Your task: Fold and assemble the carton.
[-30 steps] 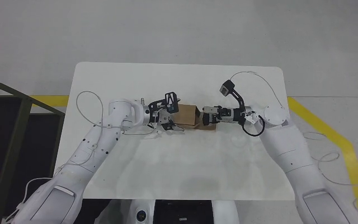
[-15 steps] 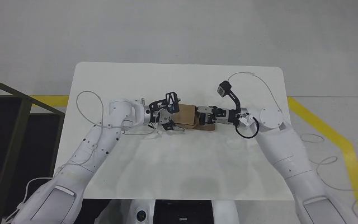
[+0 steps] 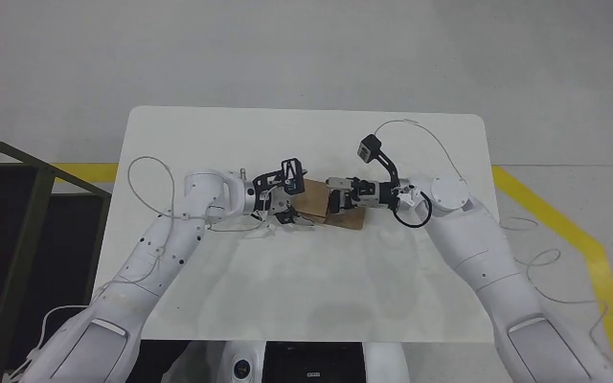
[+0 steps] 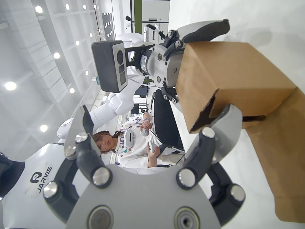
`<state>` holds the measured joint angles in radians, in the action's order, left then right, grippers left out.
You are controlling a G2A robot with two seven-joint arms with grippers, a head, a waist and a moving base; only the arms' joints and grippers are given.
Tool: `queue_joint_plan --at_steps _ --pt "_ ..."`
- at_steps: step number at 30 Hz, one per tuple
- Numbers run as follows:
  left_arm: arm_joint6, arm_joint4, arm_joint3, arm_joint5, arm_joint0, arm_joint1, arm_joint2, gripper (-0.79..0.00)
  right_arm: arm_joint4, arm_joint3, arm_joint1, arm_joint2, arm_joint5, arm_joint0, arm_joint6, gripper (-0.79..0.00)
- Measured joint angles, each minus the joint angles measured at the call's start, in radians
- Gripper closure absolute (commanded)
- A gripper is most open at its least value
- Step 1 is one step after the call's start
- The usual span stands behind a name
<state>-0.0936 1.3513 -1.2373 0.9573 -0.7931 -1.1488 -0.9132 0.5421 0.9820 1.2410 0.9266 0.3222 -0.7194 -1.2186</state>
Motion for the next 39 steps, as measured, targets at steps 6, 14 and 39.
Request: queue_joint_plan --at_steps 6,14,39 --pt "0.001 0.003 -0.006 0.009 -0.008 0.005 -0.01 -0.785 0.036 -0.063 0.022 -0.03 0.011 0.025 -0.022 -0.785" --pt "0.001 0.002 -0.013 0.019 -0.017 0.011 -0.021 -0.785 0.078 -0.121 0.047 -0.051 0.031 0.057 -0.042 -0.785" --pt "-0.037 -0.024 -0.012 -0.005 -0.016 0.009 -0.016 -0.785 0.02 -0.117 0.048 -0.045 0.044 0.033 0.007 -0.785"
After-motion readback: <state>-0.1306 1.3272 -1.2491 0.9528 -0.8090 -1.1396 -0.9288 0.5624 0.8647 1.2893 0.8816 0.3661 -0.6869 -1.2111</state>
